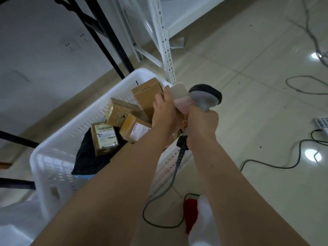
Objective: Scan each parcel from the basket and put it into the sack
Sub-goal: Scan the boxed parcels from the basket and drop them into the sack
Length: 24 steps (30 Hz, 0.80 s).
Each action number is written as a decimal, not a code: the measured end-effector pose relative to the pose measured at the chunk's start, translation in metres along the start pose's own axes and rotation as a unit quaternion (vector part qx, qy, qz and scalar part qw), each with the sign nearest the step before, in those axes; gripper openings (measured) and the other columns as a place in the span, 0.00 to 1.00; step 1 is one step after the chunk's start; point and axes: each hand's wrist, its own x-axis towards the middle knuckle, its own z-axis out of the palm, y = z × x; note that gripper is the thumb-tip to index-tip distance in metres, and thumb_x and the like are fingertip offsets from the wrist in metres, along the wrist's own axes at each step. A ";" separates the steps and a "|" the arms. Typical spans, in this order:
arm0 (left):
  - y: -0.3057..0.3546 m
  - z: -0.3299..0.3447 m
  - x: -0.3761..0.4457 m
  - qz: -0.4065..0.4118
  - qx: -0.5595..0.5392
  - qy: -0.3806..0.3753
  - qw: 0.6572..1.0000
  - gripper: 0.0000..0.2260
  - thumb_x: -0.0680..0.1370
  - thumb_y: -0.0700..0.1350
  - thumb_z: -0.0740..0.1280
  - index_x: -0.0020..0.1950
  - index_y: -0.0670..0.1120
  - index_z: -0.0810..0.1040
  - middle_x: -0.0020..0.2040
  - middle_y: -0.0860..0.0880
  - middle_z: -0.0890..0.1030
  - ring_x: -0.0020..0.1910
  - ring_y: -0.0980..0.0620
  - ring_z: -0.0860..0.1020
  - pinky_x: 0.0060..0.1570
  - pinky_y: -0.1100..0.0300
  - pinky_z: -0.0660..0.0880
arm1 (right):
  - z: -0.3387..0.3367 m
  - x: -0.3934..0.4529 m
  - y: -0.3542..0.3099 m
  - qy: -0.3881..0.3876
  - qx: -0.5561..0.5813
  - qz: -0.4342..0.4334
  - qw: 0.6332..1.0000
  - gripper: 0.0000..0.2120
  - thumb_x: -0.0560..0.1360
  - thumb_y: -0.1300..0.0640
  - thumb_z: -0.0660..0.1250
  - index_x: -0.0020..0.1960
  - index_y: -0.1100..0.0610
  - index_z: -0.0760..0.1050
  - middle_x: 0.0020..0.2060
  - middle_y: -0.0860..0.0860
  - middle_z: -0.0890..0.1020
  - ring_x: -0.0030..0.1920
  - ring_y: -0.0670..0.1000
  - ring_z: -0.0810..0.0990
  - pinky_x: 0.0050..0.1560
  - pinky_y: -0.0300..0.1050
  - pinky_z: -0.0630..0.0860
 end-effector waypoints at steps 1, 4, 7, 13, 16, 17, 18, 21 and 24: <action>-0.008 -0.010 -0.004 -0.015 -0.028 0.003 0.999 0.45 0.70 0.44 0.76 0.79 0.45 0.51 0.67 0.43 0.61 0.66 0.43 0.65 0.65 0.49 0.68 | -0.001 -0.002 0.001 -0.004 0.009 0.006 1.000 0.07 0.74 0.60 0.68 0.44 0.59 0.68 0.35 0.53 0.74 0.32 0.51 0.74 0.31 0.44 0.71; -0.045 -0.049 -0.019 -0.087 -0.091 0.022 0.992 0.49 0.64 0.44 0.80 0.76 0.46 0.53 0.67 0.45 0.61 0.63 0.47 0.65 0.64 0.53 0.67 | 0.002 -0.005 0.005 -0.019 0.025 0.018 0.999 0.07 0.73 0.62 0.67 0.45 0.60 0.68 0.34 0.54 0.71 0.29 0.50 0.68 0.31 0.42 0.65; -0.085 -0.089 -0.046 -0.199 -0.163 0.067 0.964 0.45 0.65 0.47 0.81 0.74 0.44 0.58 0.67 0.44 0.67 0.62 0.47 0.70 0.61 0.51 0.73 | 0.009 -0.017 0.008 -0.036 0.009 0.022 0.999 0.08 0.73 0.61 0.68 0.46 0.60 0.69 0.34 0.53 0.72 0.32 0.52 0.71 0.30 0.42 0.68; -0.131 -0.162 -0.126 -0.308 -0.534 0.093 0.782 0.20 0.75 0.47 0.73 0.62 0.39 0.74 0.48 0.44 0.78 0.49 0.48 0.80 0.56 0.52 0.79 | 0.031 -0.066 0.023 -0.115 -0.039 0.043 0.992 0.10 0.75 0.59 0.69 0.52 0.63 0.72 0.29 0.55 0.77 0.21 0.47 0.72 0.24 0.38 0.67; -0.140 -0.193 -0.172 -0.297 -0.535 0.068 0.788 0.15 0.77 0.50 0.68 0.60 0.44 0.75 0.50 0.46 0.79 0.52 0.45 0.80 0.57 0.49 0.77 | 0.047 -0.096 0.034 -0.177 -0.059 0.048 0.981 0.25 0.70 0.43 0.74 0.57 0.60 0.73 0.42 0.58 0.84 0.31 0.51 0.79 0.34 0.44 0.78; -0.143 -0.203 -0.187 -0.298 -0.528 0.054 0.793 0.19 0.76 0.53 0.69 0.63 0.45 0.74 0.53 0.46 0.79 0.54 0.44 0.81 0.57 0.48 0.77 | 0.051 -0.104 0.040 -0.198 -0.063 0.047 0.977 0.34 0.63 0.35 0.77 0.57 0.58 0.74 0.45 0.57 0.84 0.36 0.53 0.82 0.40 0.48 0.81; -0.146 -0.212 -0.201 -0.302 -0.517 0.047 0.799 0.24 0.74 0.55 0.71 0.65 0.45 0.73 0.55 0.46 0.79 0.56 0.43 0.80 0.56 0.48 0.78 | 0.057 -0.111 0.047 -0.211 -0.071 0.056 0.973 0.44 0.54 0.28 0.77 0.59 0.57 0.74 0.44 0.54 0.84 0.38 0.53 0.83 0.41 0.49 0.82; -0.158 -0.235 -0.244 -0.305 -0.496 0.071 0.810 0.28 0.71 0.56 0.73 0.65 0.43 0.75 0.52 0.46 0.80 0.56 0.47 0.80 0.53 0.51 0.79 | 0.061 -0.164 0.042 -0.276 -0.075 0.057 0.957 0.29 0.66 0.37 0.76 0.48 0.62 0.74 0.23 0.50 0.79 0.23 0.45 0.77 0.27 0.35 0.76; -0.169 -0.257 -0.282 -0.303 -0.472 0.081 0.823 0.26 0.69 0.56 0.76 0.60 0.42 0.78 0.48 0.47 0.82 0.53 0.49 0.80 0.52 0.53 0.79 | 0.062 -0.205 0.052 -0.296 -0.118 0.061 0.946 0.17 0.76 0.50 0.71 0.39 0.61 0.71 0.19 0.51 0.72 0.15 0.44 0.68 0.18 0.32 0.67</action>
